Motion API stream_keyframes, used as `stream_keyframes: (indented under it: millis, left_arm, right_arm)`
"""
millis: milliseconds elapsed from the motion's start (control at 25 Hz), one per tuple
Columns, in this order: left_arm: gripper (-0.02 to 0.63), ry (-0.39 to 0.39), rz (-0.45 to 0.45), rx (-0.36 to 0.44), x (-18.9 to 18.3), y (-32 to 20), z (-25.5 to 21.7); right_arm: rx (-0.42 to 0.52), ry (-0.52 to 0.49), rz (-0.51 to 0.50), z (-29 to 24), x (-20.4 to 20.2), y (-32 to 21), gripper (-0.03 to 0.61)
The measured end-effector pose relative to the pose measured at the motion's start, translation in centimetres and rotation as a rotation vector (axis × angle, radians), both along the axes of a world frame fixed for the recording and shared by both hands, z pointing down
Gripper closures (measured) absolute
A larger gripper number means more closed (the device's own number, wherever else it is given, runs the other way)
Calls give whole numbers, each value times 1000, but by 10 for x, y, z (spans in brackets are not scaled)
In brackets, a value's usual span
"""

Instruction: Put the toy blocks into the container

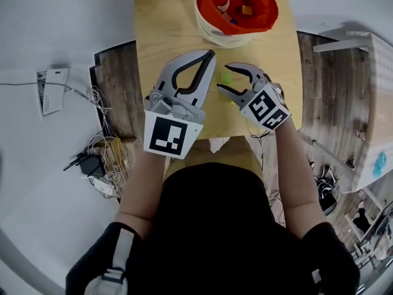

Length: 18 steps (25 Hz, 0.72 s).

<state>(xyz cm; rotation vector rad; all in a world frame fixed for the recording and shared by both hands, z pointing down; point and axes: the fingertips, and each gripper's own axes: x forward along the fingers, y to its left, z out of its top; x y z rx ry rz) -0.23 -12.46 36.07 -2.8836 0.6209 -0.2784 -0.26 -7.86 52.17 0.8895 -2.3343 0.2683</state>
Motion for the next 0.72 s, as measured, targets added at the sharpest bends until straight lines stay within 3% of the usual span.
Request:
stream_keyframes:
  millis: [320,640,720]
  left_arm:
    - [604,-7,-27,-12,-9,4,7]
    - [604,-7,-38,-10,-18,8,6]
    - [604,-12,-43,-9,-20,8,6]
  right_arm:
    - [-160,198,-173,66,0,8,351]
    - [-304,330,-275,108,0,15,350]
    - [-323,339,-297,111,-1,15,417]
